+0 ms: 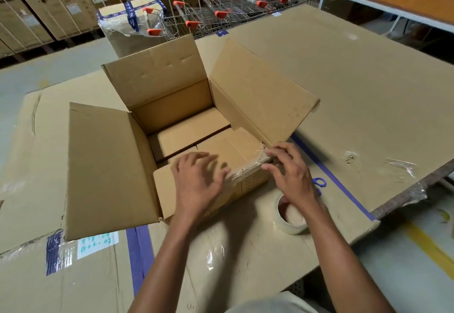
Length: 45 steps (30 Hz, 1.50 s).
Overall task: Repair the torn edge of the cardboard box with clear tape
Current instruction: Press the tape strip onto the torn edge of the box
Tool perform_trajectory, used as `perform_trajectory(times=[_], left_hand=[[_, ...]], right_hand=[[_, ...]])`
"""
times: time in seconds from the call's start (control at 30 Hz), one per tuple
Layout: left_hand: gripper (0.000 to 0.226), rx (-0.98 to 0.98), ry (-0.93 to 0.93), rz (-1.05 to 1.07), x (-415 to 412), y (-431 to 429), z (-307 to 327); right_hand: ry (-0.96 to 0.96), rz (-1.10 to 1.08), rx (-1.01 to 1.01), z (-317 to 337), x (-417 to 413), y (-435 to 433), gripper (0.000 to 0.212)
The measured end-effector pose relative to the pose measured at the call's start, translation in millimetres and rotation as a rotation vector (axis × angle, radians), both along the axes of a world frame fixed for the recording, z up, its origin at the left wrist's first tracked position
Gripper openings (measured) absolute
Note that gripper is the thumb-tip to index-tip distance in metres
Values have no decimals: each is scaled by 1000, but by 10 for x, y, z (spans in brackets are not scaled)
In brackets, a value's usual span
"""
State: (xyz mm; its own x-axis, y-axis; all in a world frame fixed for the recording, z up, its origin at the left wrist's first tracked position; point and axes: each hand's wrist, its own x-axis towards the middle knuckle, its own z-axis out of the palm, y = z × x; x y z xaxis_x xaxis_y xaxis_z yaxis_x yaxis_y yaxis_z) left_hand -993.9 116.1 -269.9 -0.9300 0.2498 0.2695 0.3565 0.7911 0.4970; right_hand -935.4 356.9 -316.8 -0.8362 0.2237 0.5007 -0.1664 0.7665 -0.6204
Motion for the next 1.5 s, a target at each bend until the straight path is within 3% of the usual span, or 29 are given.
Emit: perform_trajectory(times=[0.07,0.2,0.47,0.57,0.67,0.77,0.87,1.1,1.2,1.37,1.5], left_hand=[[52,3,62,-107,187,165,-61],[36,1,186,-171,293,260,-268],[18,68,321,-207,237,157,-404],[17,90,321,-204,249,128,-421],[19,106,321,-207,271,133,-451],[21,123,327,-202,272,127,-477],[20,118,326,-203,278,143,-474],[20,117,315,-222,290,142,-446],[18,122,321,-246,288,139,-449],[17,150,324,-246,299,109,-452],[16,282,156,-187,266,113,-304]], right_hand=[[27,73,73,-64,-39,107,33],[142,-14,100,-72,-118,139,28],[163,-11,-64,-72,-142,74,28],[112,-14,26,-131,-143,17,19],[68,27,-10,-143,-157,26,16],[-8,131,-5,-146,-86,148,27],[60,108,7,-185,-58,169,17],[88,47,-48,-248,-99,104,24],[85,21,-64,-240,-91,53,16],[-2,23,-91,-118,-123,71,51],[3,112,16,-221,-23,60,44]])
